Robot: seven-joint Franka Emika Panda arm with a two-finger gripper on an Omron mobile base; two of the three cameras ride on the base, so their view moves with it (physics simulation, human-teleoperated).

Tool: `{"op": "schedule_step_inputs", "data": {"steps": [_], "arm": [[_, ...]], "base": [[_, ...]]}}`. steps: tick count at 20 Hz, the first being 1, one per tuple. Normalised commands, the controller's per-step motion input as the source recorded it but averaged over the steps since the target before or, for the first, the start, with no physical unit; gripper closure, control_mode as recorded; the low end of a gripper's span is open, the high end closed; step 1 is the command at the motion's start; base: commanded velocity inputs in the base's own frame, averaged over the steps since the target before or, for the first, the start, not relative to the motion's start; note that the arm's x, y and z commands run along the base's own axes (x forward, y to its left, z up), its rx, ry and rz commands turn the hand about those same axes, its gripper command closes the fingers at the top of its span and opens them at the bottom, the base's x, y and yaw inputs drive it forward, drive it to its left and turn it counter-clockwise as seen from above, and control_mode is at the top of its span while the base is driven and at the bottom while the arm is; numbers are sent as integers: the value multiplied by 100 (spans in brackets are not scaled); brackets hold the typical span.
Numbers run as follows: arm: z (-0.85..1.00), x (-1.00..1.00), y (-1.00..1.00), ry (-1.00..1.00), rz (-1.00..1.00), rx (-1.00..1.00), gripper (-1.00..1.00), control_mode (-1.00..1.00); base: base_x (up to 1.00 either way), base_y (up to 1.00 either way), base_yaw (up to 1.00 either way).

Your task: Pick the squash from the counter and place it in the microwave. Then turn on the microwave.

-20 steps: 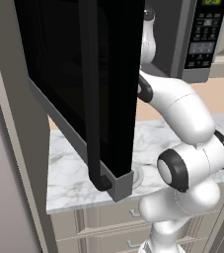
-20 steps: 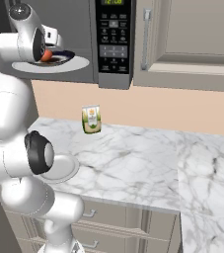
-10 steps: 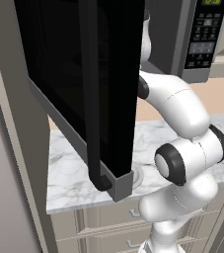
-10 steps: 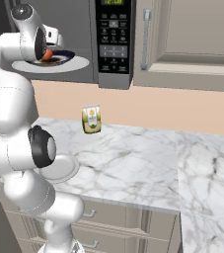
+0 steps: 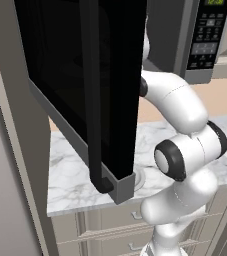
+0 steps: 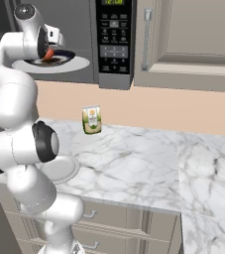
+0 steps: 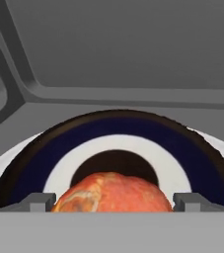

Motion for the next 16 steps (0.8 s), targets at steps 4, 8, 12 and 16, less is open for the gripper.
{"op": "schedule_step_inputs", "data": {"steps": [4, 8, 12, 16], "arm": [[0, 15, 6, 2, 0, 0, 100, -100], [0, 15, 7, 3, 0, 0, 100, -100], [-1, 15, 7, 4, 0, 0, 100, -100], [-4, 12, 6, 5, 0, 0, 100, -100]], "base": [[0, 0, 0], [0, 0, 0], [0, 0, 0], [0, 0, 0]]}}
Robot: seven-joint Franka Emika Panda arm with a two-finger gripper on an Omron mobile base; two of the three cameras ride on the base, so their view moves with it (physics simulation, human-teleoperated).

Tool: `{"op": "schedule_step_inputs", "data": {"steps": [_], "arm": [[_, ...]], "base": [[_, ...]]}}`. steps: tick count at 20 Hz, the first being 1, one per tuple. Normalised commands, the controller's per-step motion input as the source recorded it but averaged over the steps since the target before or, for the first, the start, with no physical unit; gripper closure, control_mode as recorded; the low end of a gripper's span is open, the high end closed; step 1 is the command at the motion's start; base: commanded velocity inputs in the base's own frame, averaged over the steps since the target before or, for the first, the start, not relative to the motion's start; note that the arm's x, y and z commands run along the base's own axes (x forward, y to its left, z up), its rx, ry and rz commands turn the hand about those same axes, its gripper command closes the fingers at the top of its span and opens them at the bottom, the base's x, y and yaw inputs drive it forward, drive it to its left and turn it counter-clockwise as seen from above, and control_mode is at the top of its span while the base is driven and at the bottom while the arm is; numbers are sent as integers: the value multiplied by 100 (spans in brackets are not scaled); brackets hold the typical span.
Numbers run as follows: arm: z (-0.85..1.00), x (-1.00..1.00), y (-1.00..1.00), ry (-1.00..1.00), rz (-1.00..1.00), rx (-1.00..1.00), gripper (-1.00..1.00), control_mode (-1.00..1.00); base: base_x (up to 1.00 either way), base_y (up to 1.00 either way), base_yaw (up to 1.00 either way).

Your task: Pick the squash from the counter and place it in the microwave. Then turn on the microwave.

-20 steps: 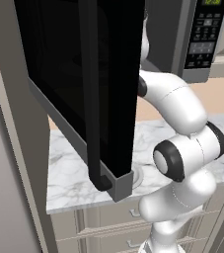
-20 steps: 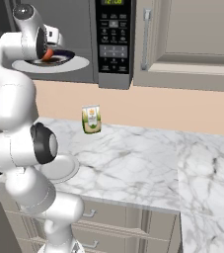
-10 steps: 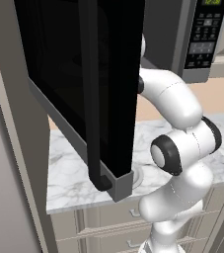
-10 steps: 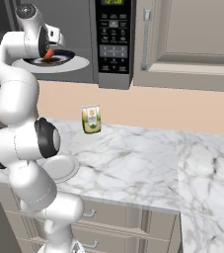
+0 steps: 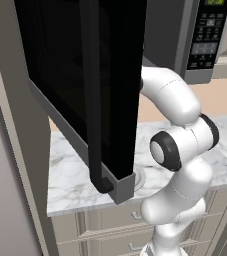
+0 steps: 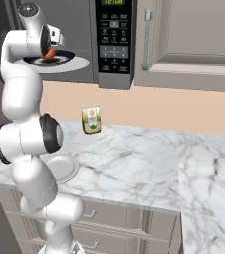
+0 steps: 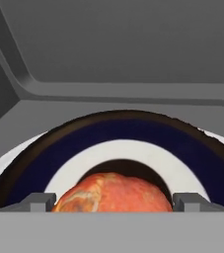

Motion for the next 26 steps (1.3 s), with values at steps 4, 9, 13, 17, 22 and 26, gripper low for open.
{"op": "schedule_step_inputs", "data": {"steps": [4, 9, 13, 17, 22, 26], "arm": [[-3, 11, 4, 3, 0, 0, 100, -100], [-3, 10, 3, 2, 0, 0, 100, -100], [-7, 8, 3, 0, 0, 0, 100, -100], [-10, 5, 2, 0, 0, 0, 100, -100], [-8, 6, 0, 0, 0, 0, 100, -100], [-8, 6, 0, 0, 0, 0, 100, -100]], "base": [[0, 0, 0], [0, 0, 0], [0, 0, 0], [0, 0, 0], [0, 0, 0], [0, 0, 0]]}}
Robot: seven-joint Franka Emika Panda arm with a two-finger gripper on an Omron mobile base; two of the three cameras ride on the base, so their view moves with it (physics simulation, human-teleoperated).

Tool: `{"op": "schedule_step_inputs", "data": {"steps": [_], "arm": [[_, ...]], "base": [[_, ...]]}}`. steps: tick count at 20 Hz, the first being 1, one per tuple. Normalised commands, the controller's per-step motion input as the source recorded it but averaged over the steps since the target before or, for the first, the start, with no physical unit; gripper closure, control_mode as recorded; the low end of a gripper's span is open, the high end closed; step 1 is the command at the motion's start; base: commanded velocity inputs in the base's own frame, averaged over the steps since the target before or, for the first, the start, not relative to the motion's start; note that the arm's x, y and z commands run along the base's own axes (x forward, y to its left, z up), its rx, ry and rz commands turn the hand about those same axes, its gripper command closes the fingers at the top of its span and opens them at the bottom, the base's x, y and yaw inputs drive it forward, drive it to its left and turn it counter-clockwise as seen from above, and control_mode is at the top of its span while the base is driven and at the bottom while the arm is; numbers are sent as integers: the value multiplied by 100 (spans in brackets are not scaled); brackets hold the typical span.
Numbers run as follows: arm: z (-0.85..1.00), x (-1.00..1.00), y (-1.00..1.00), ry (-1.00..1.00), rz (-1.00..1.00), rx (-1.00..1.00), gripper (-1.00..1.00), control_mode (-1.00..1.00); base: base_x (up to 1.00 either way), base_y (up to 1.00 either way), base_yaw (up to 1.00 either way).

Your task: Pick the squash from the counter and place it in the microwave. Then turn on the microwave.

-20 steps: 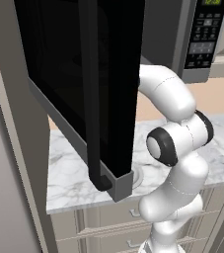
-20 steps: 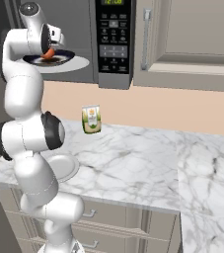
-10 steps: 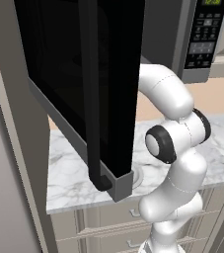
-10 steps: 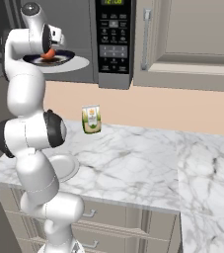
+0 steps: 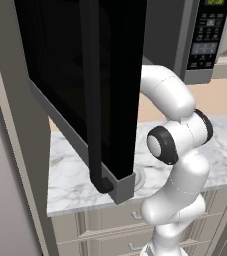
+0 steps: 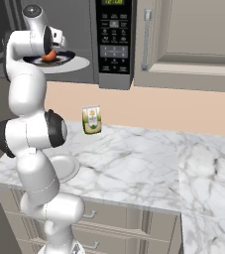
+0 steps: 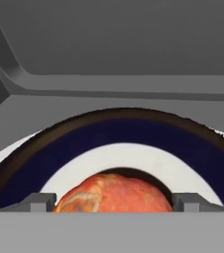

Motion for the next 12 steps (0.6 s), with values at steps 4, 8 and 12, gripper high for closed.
{"op": "schedule_step_inputs", "data": {"steps": [4, 8, 12], "arm": [[-7, 6, 0, 0, 0, 0, 100, -100], [-6, 7, 0, 0, 0, 0, 100, -100], [-4, 9, 0, 0, 0, 0, 100, -100]], "base": [[0, 0, 0], [0, 0, 0], [0, 0, 0]]}}
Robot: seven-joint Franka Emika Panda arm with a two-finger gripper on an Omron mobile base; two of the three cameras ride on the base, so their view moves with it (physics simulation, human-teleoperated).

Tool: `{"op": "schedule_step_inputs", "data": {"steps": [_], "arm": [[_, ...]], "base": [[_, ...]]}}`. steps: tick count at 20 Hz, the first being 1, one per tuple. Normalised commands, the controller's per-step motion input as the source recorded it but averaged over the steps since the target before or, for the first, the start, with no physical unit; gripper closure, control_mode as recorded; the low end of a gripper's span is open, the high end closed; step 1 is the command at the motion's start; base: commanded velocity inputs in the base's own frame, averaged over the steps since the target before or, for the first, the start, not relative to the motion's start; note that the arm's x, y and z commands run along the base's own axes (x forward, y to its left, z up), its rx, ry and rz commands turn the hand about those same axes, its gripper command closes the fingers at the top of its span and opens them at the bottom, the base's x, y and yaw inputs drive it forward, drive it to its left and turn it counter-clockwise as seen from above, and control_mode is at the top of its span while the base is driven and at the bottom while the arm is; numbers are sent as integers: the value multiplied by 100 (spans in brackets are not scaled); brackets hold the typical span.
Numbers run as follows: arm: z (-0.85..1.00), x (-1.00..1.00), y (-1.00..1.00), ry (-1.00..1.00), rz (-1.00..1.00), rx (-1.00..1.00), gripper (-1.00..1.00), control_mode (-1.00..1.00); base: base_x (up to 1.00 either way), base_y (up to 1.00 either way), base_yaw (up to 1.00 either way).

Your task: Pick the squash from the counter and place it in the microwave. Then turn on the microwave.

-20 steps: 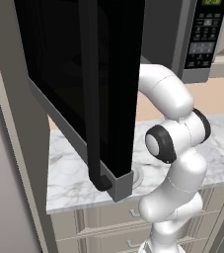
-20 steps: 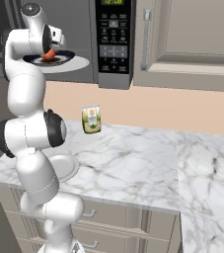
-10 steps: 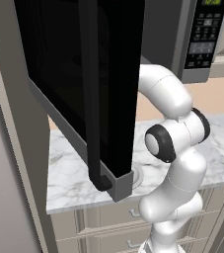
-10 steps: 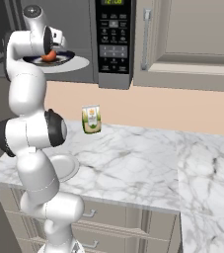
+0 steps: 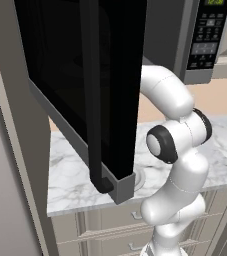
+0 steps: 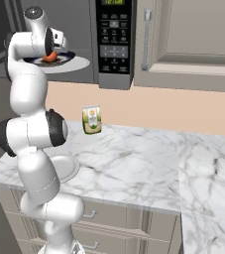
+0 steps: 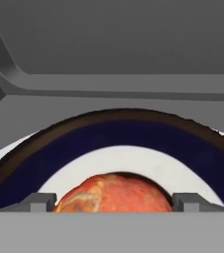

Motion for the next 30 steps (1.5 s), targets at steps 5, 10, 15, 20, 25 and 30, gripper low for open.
{"op": "schedule_step_inputs", "data": {"steps": [5, 10, 15, 20, 25, 30], "arm": [[-4, 10, 0, 0, 0, 0, 100, -100], [-2, 7, 0, 0, 0, 0, 100, -100], [-3, 11, 1, 0, 0, 0, -100, -100], [-3, 9, 0, 0, 0, 0, -100, -100], [-2, 3, 0, 0, 0, 0, -100, -100], [-6, 2, 0, 0, 0, 0, -100, -100]], "base": [[0, 0, 0], [0, 0, 0], [0, 0, 0], [0, 0, 0], [0, 0, 0], [0, 0, 0]]}}
